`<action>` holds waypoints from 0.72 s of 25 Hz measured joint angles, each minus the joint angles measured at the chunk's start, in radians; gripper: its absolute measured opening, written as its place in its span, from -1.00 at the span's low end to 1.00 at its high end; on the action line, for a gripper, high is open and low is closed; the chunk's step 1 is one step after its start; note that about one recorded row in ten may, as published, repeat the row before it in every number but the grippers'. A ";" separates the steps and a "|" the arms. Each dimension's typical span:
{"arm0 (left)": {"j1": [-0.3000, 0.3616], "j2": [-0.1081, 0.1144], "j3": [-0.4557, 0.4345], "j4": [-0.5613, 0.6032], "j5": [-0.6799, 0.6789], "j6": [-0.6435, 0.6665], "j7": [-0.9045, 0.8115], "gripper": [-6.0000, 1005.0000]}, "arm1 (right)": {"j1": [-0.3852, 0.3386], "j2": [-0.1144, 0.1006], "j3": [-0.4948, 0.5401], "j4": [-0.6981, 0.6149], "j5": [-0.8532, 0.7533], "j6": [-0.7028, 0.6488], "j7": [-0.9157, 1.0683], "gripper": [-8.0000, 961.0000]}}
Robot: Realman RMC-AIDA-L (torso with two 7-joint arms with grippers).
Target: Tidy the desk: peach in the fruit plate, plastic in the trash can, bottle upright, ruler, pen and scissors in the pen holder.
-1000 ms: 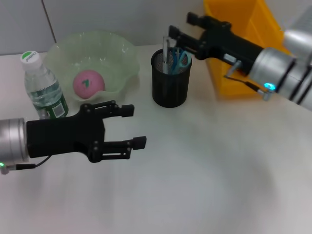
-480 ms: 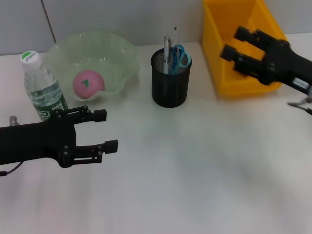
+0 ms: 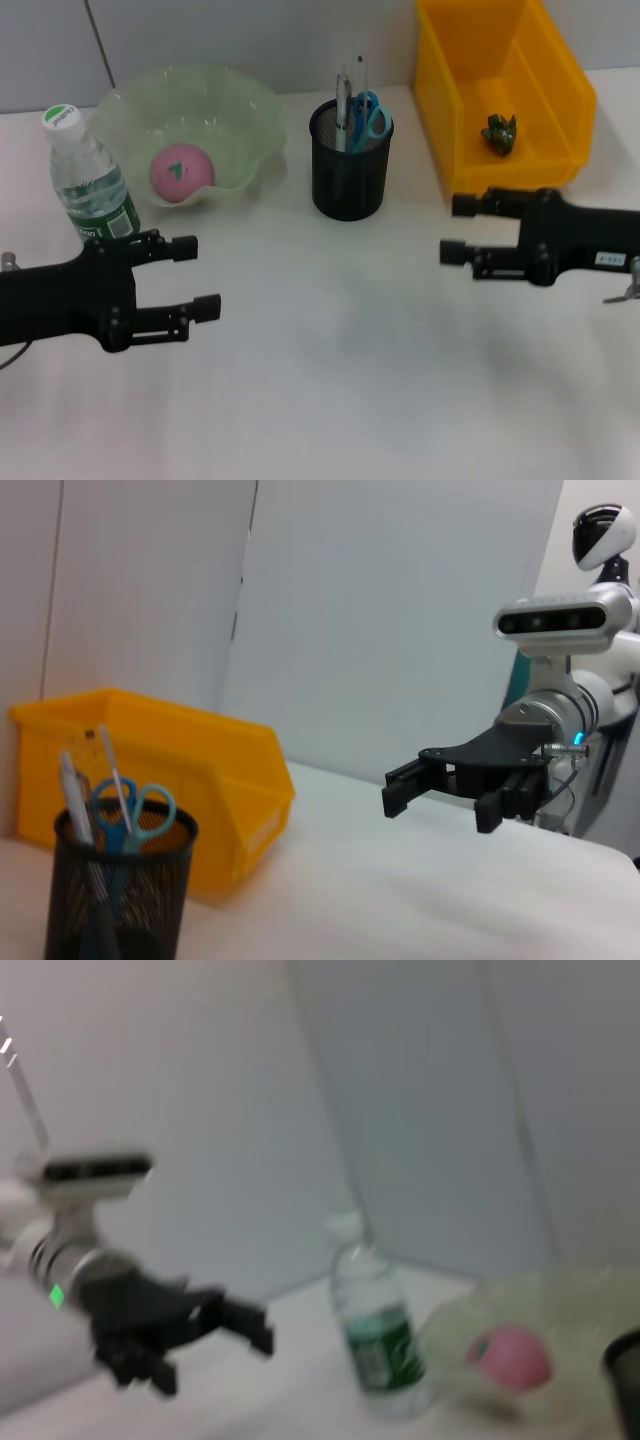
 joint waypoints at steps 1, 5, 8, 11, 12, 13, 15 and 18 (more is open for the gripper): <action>0.000 0.000 0.001 -0.001 0.010 0.001 -0.003 0.62 | 0.007 0.002 0.000 0.000 -0.020 -0.002 0.001 0.60; 0.005 -0.003 -0.005 -0.011 0.036 0.027 -0.001 0.62 | 0.015 0.015 -0.006 0.000 -0.053 -0.017 -0.006 0.60; 0.009 -0.010 -0.003 -0.019 0.043 0.035 0.011 0.62 | 0.008 0.025 -0.018 -0.001 -0.054 -0.023 -0.018 0.59; 0.010 -0.029 -0.006 -0.036 0.074 0.031 0.026 0.62 | 0.001 0.032 -0.025 0.002 -0.057 -0.020 -0.021 0.58; 0.010 -0.029 -0.006 -0.036 0.074 0.031 0.026 0.62 | 0.000 0.034 -0.026 0.002 -0.063 -0.018 -0.021 0.58; 0.010 -0.029 -0.006 -0.036 0.074 0.031 0.026 0.62 | -0.001 0.037 -0.027 0.003 -0.071 -0.016 -0.021 0.58; 0.011 -0.036 -0.008 -0.040 0.090 0.031 0.027 0.62 | 0.000 0.043 -0.028 0.005 -0.090 -0.013 -0.021 0.58; 0.016 -0.037 -0.007 -0.040 0.091 0.031 0.027 0.62 | 0.004 0.048 -0.028 0.005 -0.110 -0.012 -0.021 0.58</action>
